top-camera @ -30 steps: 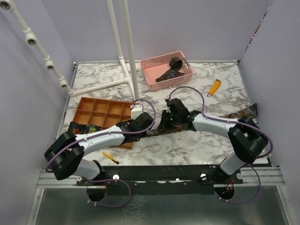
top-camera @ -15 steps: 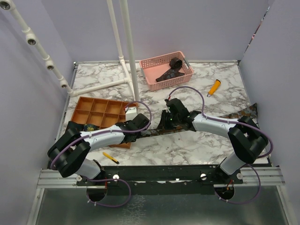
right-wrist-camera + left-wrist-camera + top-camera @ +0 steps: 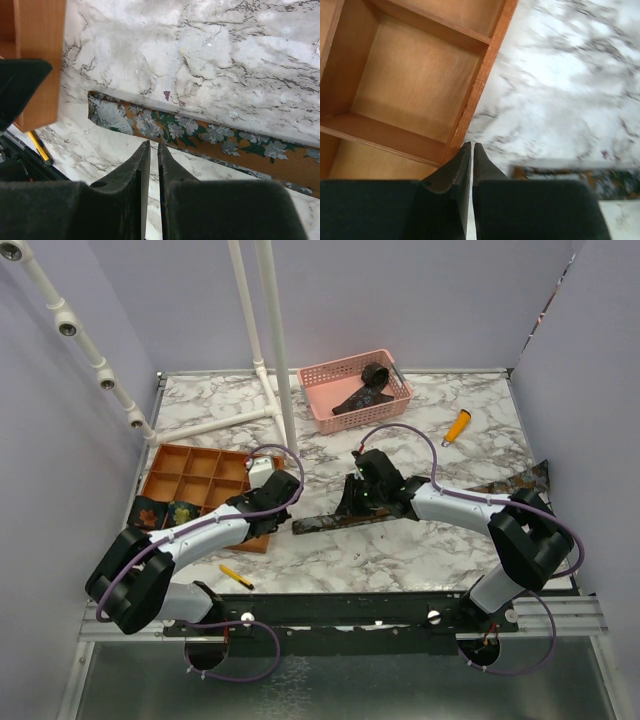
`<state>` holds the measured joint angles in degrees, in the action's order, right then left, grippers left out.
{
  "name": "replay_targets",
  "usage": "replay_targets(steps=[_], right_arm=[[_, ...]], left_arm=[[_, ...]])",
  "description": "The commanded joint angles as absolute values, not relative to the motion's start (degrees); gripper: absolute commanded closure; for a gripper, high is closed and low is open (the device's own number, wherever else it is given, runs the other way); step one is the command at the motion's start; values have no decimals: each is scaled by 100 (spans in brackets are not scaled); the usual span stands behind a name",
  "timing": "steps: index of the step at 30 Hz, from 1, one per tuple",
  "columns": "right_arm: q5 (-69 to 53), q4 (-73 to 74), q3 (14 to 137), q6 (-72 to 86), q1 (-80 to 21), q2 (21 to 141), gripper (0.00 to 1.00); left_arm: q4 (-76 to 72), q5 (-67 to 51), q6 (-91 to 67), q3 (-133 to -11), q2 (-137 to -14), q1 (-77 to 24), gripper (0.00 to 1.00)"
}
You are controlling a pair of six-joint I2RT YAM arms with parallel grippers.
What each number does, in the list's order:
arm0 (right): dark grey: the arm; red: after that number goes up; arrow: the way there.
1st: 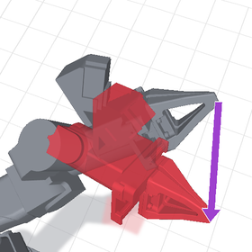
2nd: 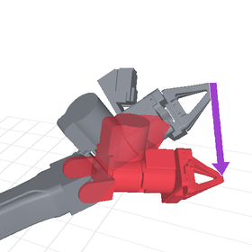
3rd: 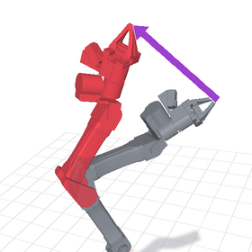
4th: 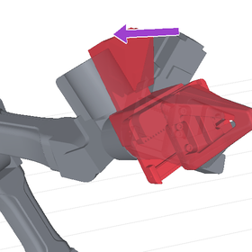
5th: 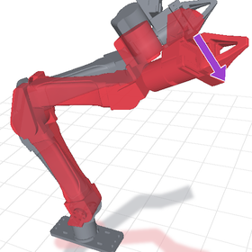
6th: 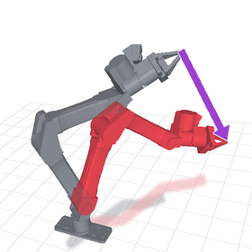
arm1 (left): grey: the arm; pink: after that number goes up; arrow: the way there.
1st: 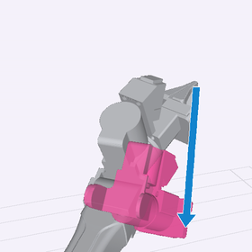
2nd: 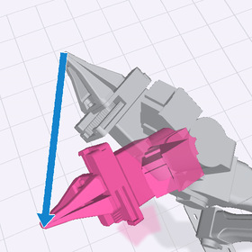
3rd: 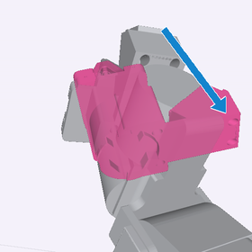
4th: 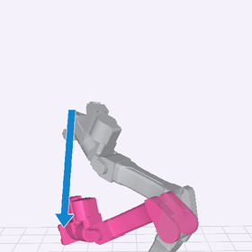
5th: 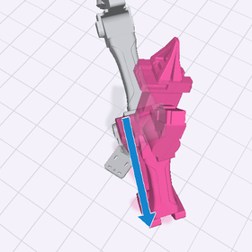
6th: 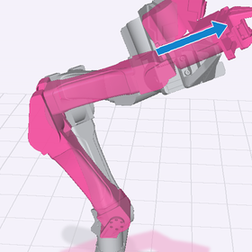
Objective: Roll the ties
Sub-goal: Flatten out the tie at the center of the board.
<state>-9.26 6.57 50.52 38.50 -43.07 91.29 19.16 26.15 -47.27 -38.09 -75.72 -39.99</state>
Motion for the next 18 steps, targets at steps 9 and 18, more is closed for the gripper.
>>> replay_targets(steps=[9, 18], right_arm=[[-1043, 553, 4971, 3830, -4362, 8988, 85], [-1532, 155, 5359, 3846, -4743, 9712, 88]], left_arm=[[2386, 2759, -4772, -3433, -7029, -3278, 92], [1329, 689, -5019, -2865, -5772, -3397, 88]])
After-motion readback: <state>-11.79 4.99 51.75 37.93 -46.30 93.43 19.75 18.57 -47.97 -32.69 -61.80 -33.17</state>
